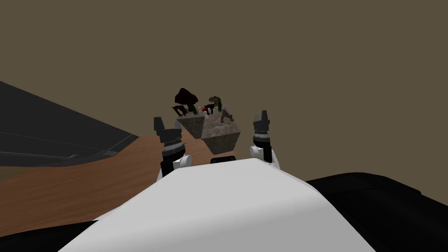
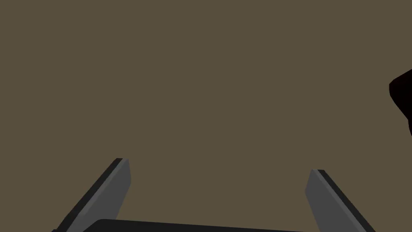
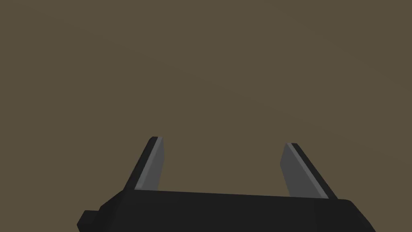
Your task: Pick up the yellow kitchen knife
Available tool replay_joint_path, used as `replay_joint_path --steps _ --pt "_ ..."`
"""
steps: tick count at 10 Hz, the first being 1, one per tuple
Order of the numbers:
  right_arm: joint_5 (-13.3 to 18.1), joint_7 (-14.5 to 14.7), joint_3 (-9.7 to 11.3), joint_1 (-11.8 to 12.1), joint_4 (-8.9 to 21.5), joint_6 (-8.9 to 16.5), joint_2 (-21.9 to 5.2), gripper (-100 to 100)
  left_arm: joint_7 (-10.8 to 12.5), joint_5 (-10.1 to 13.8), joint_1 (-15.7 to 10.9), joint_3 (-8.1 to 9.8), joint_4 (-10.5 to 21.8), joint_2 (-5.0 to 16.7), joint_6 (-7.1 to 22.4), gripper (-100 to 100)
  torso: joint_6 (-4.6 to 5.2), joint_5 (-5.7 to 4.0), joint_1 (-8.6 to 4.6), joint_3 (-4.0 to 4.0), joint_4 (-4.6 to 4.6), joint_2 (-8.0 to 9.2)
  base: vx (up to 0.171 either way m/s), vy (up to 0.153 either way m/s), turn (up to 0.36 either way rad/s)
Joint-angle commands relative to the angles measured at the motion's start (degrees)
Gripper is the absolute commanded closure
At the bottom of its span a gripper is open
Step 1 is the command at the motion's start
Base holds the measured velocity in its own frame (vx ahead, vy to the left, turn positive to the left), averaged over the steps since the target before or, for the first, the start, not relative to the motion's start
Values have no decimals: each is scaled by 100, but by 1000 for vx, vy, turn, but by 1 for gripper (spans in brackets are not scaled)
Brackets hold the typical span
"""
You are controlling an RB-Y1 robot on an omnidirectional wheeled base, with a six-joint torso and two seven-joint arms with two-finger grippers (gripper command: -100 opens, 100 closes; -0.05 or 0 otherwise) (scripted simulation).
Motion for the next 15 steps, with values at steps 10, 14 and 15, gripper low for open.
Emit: replay_joint_path --steps 10,14,15 --pt "-34 -101 261 305 924 -130 -1683 -100 0 0 -1 0 1 0 0 0 1 0 -1 35 14 58 -175 29 77" --pt "-13 -123 443 506 1339 -226 -2347 -100 0 0 -2 0 1 0 0 0 0 1 4 37 15 62 -194 41 95" --pt "-13 -123 443 506 1339 -226 -2447 -100 0 0 -3 -1 0 0 1 0 0 2 11 49 19 85 -197 30 40"
